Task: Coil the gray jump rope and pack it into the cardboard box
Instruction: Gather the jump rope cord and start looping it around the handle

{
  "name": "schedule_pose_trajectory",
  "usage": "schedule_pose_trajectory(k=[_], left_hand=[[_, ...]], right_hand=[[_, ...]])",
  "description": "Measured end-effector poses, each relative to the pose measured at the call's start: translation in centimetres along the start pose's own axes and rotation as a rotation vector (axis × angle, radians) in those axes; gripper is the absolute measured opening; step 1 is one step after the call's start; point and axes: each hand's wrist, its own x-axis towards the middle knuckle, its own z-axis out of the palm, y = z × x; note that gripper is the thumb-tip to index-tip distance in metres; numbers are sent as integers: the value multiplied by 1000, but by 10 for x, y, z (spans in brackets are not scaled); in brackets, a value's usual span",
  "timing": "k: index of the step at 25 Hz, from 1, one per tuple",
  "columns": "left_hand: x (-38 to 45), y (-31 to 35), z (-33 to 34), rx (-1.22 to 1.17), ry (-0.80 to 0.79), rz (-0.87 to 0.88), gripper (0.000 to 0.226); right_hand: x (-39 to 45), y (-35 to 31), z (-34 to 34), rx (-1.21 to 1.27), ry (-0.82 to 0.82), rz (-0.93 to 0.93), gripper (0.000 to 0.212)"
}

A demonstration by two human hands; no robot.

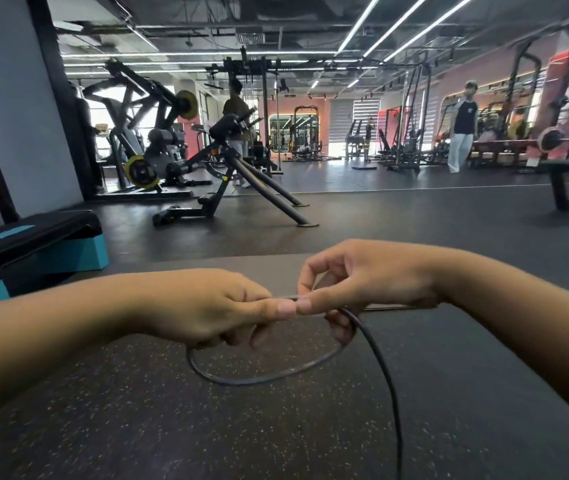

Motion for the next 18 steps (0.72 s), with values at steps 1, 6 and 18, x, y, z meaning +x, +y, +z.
schedule_pose_trajectory(k=[1, 6, 18], left_hand=[[-2, -1, -1, 36, 9, -8, 55], [-13, -17, -4, 196, 27, -52, 56], [-58, -102, -27, -875, 323, -108, 51]], right_hand=[[0, 0, -1, -41, -18, 32, 14], [1, 15, 19, -183, -37, 106, 19], [-36, 69, -55, 424, 429, 28, 33]])
